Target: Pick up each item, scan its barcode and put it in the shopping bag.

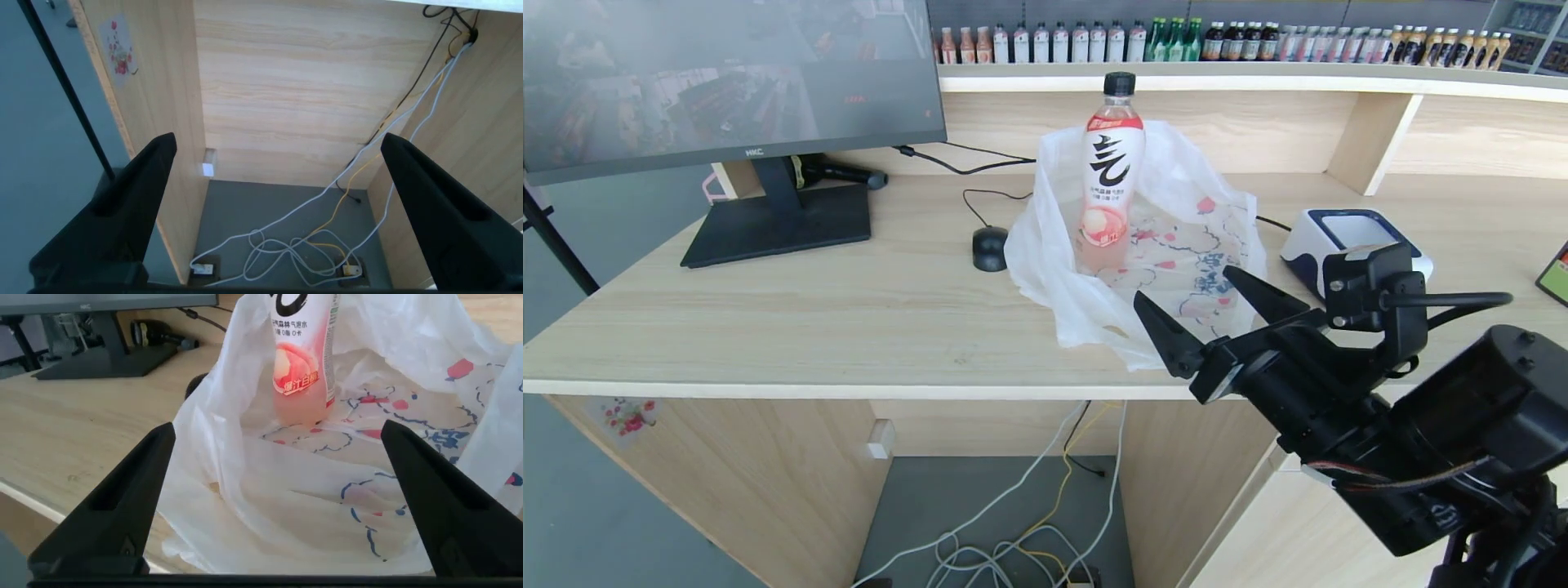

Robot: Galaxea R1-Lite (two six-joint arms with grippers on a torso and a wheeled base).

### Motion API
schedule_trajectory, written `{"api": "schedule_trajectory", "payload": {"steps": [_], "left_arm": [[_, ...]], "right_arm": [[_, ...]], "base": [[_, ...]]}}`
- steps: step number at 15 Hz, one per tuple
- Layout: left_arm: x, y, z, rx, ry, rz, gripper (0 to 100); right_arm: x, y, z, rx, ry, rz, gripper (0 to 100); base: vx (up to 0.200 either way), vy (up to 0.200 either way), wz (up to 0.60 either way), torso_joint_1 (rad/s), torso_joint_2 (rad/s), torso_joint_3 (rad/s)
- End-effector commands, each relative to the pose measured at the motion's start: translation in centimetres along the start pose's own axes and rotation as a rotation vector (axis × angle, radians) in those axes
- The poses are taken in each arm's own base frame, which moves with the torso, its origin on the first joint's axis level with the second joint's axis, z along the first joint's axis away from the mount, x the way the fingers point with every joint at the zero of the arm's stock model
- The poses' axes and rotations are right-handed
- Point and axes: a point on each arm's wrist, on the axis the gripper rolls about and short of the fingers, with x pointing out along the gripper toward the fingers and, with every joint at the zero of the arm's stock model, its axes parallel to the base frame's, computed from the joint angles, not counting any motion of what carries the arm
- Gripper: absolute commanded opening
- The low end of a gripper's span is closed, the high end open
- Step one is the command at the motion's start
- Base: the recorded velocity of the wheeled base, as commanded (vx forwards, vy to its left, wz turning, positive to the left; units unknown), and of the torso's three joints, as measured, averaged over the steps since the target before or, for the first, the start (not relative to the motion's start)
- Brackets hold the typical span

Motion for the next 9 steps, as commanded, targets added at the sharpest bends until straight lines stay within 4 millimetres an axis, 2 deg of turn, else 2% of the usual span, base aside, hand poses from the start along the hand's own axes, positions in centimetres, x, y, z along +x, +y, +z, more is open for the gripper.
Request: {"api": "schedule_trajectory", "payload": {"steps": [1, 3, 9], "left_arm": [[0.00, 0.00, 0.00, 0.000, -0.001, 0.001, 100], [0.00, 0.00, 0.00, 0.005, -0.001, 0.001, 100], [0.00, 0.00, 0.00, 0.000, -0.001, 0.001, 100]], "right_arm": [[-0.71, 0.02, 0.59, 0.007, -0.009, 0.006, 100], [-0.54, 0.00, 0.75, 0.010, -0.018, 0.002, 100], [-0.49, 0.12, 1.04, 0.015, -0.030, 0.007, 100]], "base": [[-0.200, 0.000, 0.00, 0.007, 0.00, 0.002], [-0.200, 0.000, 0.00, 0.007, 0.01, 0.002], [0.000, 0.000, 0.00, 0.000, 0.00, 0.000]]}}
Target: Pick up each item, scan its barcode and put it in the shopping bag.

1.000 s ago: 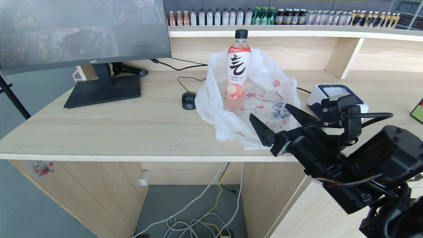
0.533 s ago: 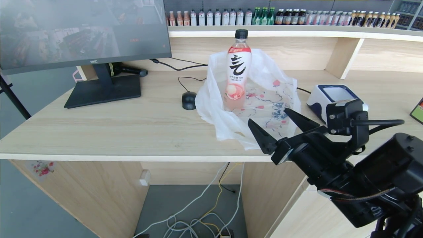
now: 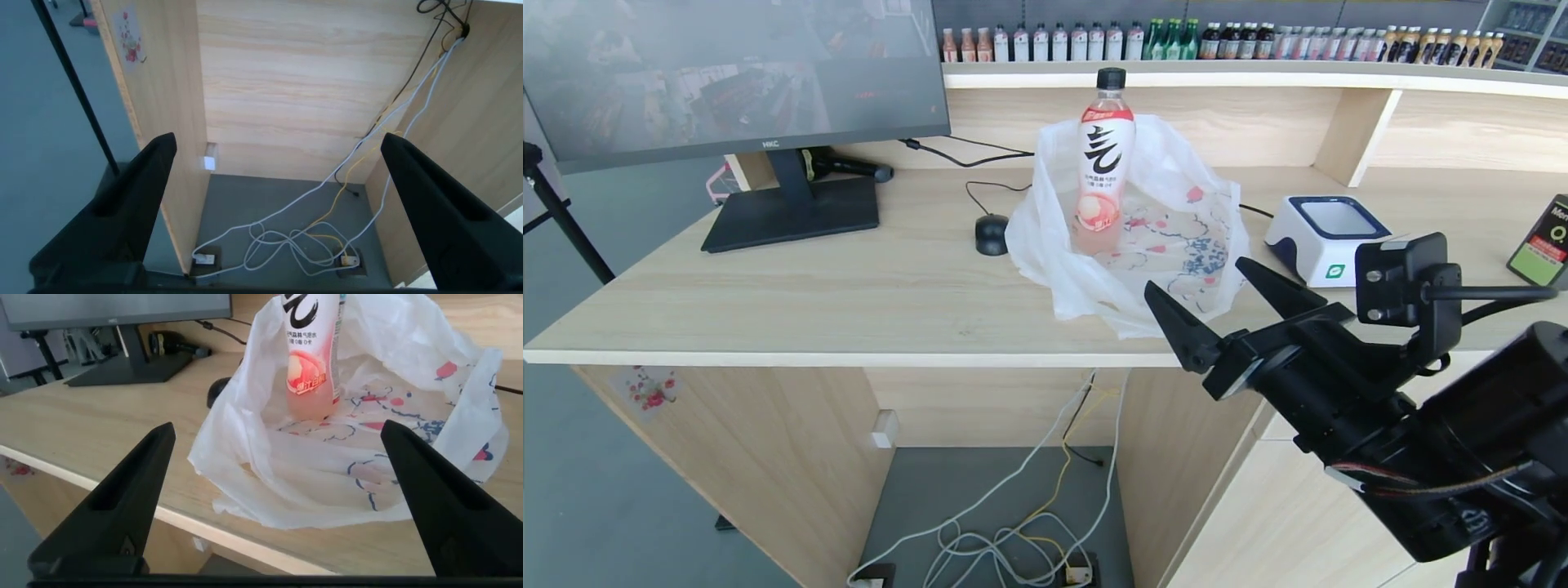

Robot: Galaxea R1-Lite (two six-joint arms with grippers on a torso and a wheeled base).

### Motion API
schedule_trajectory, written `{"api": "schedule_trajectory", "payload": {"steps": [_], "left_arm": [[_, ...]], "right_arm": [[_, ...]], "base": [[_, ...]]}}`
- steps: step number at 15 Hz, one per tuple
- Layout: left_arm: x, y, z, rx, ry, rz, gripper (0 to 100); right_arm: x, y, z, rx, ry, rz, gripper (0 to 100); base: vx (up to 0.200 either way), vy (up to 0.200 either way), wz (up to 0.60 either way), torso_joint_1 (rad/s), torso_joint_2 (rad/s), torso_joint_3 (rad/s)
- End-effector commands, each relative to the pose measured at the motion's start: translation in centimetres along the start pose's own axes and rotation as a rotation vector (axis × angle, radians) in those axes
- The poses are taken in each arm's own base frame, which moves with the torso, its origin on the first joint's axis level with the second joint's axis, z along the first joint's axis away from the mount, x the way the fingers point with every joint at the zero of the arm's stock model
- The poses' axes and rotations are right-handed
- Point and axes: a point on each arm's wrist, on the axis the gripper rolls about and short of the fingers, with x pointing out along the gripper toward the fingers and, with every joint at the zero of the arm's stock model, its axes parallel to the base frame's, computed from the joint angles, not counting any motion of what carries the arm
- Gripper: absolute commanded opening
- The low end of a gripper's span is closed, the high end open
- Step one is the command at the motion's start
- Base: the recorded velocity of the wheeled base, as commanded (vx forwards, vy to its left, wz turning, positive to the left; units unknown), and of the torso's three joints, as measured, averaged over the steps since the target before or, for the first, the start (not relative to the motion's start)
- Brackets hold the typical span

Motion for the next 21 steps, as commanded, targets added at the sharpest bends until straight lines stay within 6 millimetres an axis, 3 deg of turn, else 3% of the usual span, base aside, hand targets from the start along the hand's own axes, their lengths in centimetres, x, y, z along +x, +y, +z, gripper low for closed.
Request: {"api": "schedule_trajectory", "payload": {"steps": [1, 8, 21], "left_arm": [[0.0, 0.0, 0.0, 0.000, -0.001, 0.000, 100], [0.0, 0.0, 0.0, -0.003, -0.001, 0.000, 100], [0.0, 0.0, 0.0, -0.009, -0.001, 0.000, 100]], "right_arm": [[0.0, 0.1, 0.0, 0.000, 0.001, 0.002, 100], [-0.6, -0.5, -0.3, -0.010, 0.023, -0.011, 100], [-2.7, -0.8, 1.0, -0.009, 0.006, 0.000, 100]], "base": [[0.000, 0.000, 0.00, 0.000, 0.00, 0.000], [0.000, -0.171, 0.00, 0.006, 0.00, 0.003], [0.000, -0.200, 0.00, 0.002, 0.00, 0.002]]}}
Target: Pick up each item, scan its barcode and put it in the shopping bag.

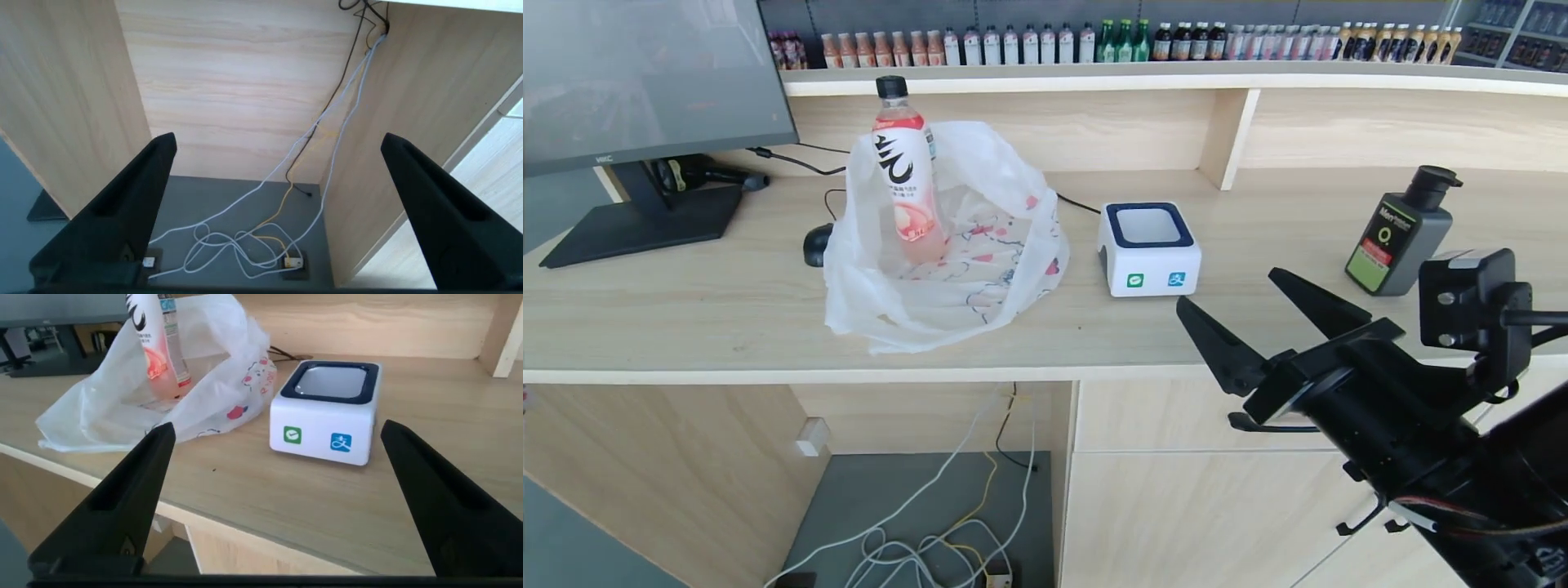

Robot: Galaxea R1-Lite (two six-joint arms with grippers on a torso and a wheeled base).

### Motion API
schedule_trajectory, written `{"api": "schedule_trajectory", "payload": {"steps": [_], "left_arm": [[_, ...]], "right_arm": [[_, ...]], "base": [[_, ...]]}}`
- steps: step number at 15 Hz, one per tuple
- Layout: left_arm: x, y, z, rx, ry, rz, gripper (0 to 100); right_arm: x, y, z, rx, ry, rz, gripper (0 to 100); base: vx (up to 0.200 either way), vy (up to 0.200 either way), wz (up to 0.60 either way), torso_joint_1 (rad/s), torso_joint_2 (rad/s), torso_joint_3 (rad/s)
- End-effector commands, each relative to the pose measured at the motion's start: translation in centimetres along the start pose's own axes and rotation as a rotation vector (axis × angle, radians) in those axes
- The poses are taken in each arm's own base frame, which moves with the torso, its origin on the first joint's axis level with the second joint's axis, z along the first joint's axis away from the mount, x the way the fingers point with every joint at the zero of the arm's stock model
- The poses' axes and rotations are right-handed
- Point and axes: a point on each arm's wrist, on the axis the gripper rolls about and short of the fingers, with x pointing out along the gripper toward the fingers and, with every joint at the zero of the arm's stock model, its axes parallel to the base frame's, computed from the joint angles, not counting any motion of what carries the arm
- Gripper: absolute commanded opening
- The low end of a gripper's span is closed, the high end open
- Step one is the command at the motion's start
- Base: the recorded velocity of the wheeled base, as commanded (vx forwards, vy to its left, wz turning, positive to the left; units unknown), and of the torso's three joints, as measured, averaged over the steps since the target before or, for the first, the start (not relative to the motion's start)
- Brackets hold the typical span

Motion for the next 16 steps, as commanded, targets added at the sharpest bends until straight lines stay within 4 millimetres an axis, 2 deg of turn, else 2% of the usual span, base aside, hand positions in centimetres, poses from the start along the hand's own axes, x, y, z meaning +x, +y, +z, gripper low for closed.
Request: {"api": "schedule_trajectory", "payload": {"steps": [1, 15, 16], "left_arm": [[0.00, 0.00, 0.00, 0.000, -0.001, 0.000, 100], [0.00, 0.00, 0.00, 0.000, -0.001, 0.000, 100], [0.00, 0.00, 0.00, 0.003, -0.001, 0.000, 100]], "right_arm": [[-0.08, -0.01, 0.19, 0.002, -0.007, 0.001, 100], [0.84, -0.27, -0.50, -0.008, 0.006, -0.019, 100], [0.68, -0.29, -0.66, -0.013, 0.015, -0.018, 100]], "base": [[0.000, -0.200, 0.00, 0.007, 0.00, 0.002], [0.000, -0.200, 0.00, 0.003, 0.00, 0.001], [0.000, 0.000, 0.00, 0.000, 0.00, 0.000]]}}
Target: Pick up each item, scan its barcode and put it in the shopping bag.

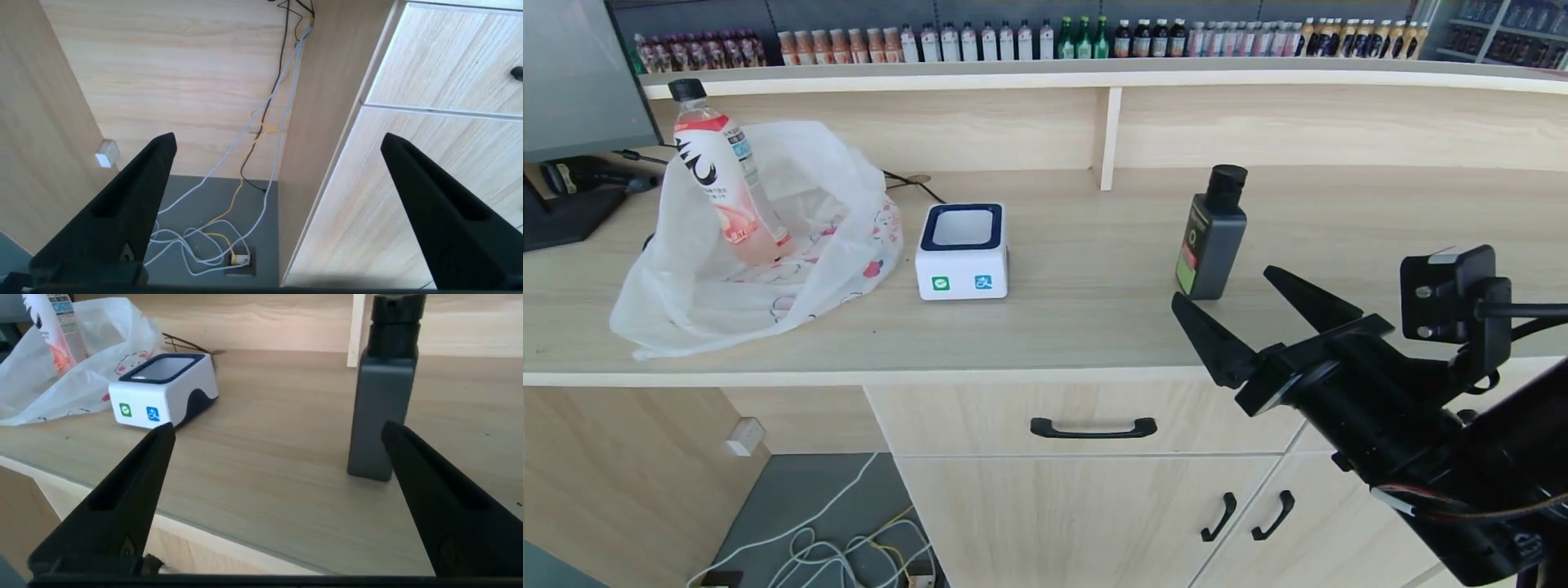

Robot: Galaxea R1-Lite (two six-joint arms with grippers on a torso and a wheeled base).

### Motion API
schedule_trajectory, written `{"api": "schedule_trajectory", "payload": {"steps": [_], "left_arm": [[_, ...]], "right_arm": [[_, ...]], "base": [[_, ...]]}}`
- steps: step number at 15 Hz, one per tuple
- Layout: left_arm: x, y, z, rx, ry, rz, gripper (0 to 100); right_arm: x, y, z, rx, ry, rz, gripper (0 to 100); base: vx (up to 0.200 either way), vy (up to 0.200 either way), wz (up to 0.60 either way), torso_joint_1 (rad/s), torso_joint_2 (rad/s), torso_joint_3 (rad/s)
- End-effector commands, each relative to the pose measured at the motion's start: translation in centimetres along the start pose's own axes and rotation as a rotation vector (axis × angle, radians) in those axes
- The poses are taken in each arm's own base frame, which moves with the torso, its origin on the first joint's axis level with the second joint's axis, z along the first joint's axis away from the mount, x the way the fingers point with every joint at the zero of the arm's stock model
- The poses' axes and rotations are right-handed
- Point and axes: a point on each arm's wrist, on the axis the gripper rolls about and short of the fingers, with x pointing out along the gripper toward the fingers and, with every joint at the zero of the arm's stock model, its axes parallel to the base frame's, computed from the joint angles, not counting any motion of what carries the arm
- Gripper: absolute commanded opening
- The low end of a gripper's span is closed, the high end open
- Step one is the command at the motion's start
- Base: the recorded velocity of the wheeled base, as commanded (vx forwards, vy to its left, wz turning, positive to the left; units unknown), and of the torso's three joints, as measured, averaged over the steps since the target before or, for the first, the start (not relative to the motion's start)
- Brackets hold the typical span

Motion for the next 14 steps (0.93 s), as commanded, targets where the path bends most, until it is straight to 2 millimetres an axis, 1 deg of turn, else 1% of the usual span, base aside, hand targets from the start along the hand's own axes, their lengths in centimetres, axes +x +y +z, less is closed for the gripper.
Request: {"api": "schedule_trajectory", "payload": {"steps": [1, 3, 5, 7, 8, 10, 12, 14], "left_arm": [[0.0, 0.0, 0.0, 0.003, 0.000, 0.000, 100], [0.0, 0.0, 0.0, 0.006, 0.000, 0.000, 100], [0.0, 0.0, 0.0, 0.009, 0.000, 0.000, 100], [0.0, 0.0, 0.0, 0.009, 0.000, 0.000, 100], [0.0, 0.0, 0.0, 0.009, 0.000, 0.000, 100], [0.0, 0.0, 0.0, 0.009, 0.000, 0.000, 100], [0.0, 0.0, 0.0, 0.009, 0.000, 0.000, 100], [0.0, 0.0, 0.0, 0.009, 0.000, 0.000, 100]], "right_arm": [[0.0, 0.0, -0.2, -0.004, 0.009, -0.002, 100], [0.4, -0.5, -0.8, -0.051, 0.024, -0.023, 100], [0.4, -0.5, -1.5, -0.080, 0.054, -0.018, 100], [1.0, -0.5, -1.1, -0.091, 0.026, -0.026, 100], [3.2, -0.6, -0.3, -0.107, 0.007, -0.065, 100], [5.0, -0.4, 0.7, -0.117, 0.011, -0.119, 100], [5.7, -0.4, 1.1, -0.123, 0.028, -0.136, 100], [5.8, -0.4, 1.0, -0.125, 0.044, -0.167, 100]], "base": [[0.000, 0.000, 0.00, 0.000, 0.00, 0.000], [0.000, 0.000, 0.00, 0.000, 0.00, 0.000], [0.000, 0.000, 0.00, 0.000, 0.00, 0.000], [0.000, 0.000, 0.00, 0.000, 0.00, 0.000], [0.000, 0.000, 0.00, 0.000, 0.00, 0.000], [0.000, 0.000, 0.00, 0.000, 0.00, 0.000], [0.000, 0.000, 0.00, 0.000, 0.00, 0.000], [0.000, 0.000, 0.00, 0.000, 0.00, 0.000]]}}
